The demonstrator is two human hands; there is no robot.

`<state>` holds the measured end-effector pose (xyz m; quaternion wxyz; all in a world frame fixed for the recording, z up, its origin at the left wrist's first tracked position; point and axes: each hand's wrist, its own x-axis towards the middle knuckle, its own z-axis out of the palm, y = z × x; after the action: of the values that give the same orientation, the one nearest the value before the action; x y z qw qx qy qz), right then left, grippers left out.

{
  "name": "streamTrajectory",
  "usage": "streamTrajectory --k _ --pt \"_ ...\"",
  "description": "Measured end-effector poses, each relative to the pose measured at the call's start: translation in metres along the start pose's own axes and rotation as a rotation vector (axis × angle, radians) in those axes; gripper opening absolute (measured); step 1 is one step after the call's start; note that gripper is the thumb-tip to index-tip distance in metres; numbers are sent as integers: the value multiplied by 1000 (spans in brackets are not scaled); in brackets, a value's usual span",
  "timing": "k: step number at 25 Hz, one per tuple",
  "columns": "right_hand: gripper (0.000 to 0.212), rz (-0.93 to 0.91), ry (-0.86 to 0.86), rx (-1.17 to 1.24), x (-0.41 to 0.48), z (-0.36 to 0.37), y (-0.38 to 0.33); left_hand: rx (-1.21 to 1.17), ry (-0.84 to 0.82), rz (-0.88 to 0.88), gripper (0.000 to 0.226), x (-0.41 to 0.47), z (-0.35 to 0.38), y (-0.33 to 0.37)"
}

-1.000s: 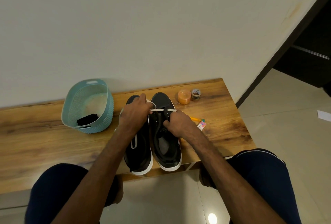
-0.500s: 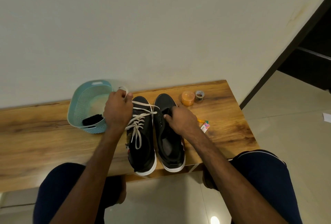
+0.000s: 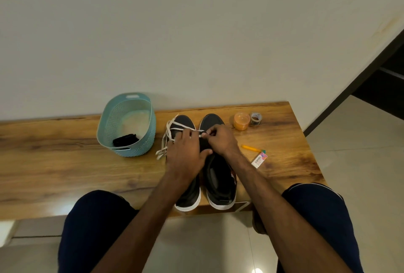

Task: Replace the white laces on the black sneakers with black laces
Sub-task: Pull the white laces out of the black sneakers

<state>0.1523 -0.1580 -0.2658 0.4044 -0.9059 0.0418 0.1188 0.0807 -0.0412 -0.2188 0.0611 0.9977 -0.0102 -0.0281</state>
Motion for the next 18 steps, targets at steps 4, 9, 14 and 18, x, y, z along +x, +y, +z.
streamTrajectory --k 4,9,14,18 --pt "27 83 72 349 -4 -6 -1 134 -58 35 75 -6 12 11" --pt "20 86 217 759 -4 -27 -17 142 -42 26 61 -5 16 12" --pt "21 -36 416 259 -4 -52 -9 83 -31 23 54 -2 21 11" --pt "39 -247 246 -528 -7 -31 -2 101 0 50 58 2 26 18"
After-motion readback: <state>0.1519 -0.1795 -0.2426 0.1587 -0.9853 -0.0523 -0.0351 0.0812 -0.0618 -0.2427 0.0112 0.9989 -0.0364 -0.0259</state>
